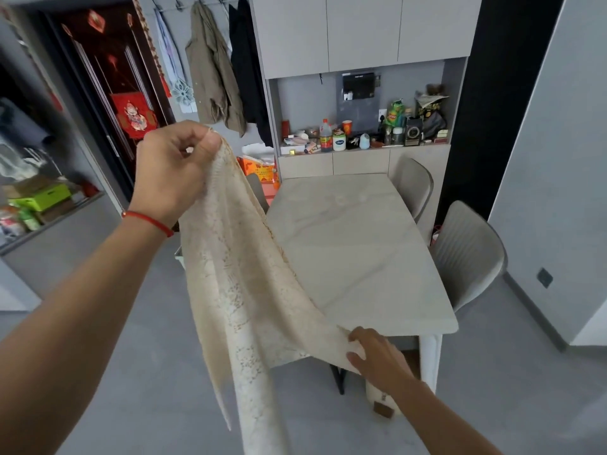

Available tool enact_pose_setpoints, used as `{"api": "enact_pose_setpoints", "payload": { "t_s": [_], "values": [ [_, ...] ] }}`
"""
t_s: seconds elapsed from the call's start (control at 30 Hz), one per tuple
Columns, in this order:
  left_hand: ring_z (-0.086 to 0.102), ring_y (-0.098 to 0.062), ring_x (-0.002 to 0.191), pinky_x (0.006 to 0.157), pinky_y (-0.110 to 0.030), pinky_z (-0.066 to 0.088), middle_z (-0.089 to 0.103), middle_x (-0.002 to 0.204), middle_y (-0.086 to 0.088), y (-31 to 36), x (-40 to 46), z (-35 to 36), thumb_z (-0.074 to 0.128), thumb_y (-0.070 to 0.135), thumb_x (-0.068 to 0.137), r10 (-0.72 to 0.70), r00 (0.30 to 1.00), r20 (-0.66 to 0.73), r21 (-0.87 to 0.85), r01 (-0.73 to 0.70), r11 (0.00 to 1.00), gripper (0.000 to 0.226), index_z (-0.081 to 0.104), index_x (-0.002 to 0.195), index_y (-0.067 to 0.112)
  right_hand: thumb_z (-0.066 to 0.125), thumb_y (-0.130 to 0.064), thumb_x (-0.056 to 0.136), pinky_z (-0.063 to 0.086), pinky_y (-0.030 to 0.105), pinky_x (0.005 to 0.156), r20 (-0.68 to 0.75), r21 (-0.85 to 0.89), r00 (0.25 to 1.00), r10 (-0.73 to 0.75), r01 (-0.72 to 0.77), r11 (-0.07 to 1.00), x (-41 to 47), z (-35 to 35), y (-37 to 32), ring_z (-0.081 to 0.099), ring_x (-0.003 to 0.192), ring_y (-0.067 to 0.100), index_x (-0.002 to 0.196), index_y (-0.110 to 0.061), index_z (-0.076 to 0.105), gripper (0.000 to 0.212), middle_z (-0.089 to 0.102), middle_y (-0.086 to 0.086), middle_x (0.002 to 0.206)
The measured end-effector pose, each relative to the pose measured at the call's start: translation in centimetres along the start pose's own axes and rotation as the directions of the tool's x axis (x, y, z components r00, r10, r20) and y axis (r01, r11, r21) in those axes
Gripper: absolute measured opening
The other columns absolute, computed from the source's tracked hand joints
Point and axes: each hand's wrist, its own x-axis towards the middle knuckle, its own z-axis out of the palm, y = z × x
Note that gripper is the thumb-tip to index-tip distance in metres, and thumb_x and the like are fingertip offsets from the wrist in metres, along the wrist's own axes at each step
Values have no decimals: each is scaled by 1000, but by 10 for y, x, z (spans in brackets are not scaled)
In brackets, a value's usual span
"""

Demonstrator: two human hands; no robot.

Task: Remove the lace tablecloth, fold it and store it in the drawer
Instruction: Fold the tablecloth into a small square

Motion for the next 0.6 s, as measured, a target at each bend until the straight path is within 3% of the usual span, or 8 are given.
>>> {"api": "enact_pose_setpoints", "payload": {
  "t_s": [0.1,0.27,0.37,0.43,0.5,0.6],
  "values": [
    [63,-6,74,71,-29,55,71,82,0,2,9,-11,64,33,99,26,1000,-8,33,-26,999,22,75,93,16,58,-41,99,50,36,103,36,-34,998,-53,55,998,13,9,-25,57,127,19,141,-35,57,43,56,-6,145],
    [63,-12,78,75,-41,58,70,85,-4,1,23,-42,65,33,98,47,995,-84,84,-40,996,14,71,85,32,57,-59,88,43,42,109,214,-20,966,-143,151,988,23,43,-70,46,139,29,149,-44,47,64,44,-2,147],
    [67,-14,78,75,-44,60,73,85,-5,1,21,-61,65,33,98,67,992,-109,121,-53,991,13,74,90,27,56,-64,92,34,45,116,307,27,941,-144,143,989,27,71,-97,25,152,35,157,-42,37,71,31,7,157],
    [71,-28,79,75,-47,60,75,87,-12,-3,18,-72,65,32,98,44,991,-125,144,-26,989,19,76,90,19,56,-69,93,26,46,123,381,54,916,-128,116,992,30,85,-112,15,158,36,163,-39,26,82,15,12,169],
    [71,-36,81,74,-50,59,75,89,-22,-6,16,-82,65,30,98,19,991,-134,159,3,987,25,76,92,9,56,-75,88,27,50,125,392,123,917,-78,32,992,32,92,-123,20,158,36,164,-39,20,92,5,11,173],
    [63,-17,72,69,-43,57,71,82,-21,-9,11,-98,66,27,98,-19,988,-156,133,40,990,23,75,91,7,55,-61,97,41,43,116,312,169,950,2,-57,984,39,95,-120,37,150,32,162,-34,28,75,29,12,167]
  ]
}}
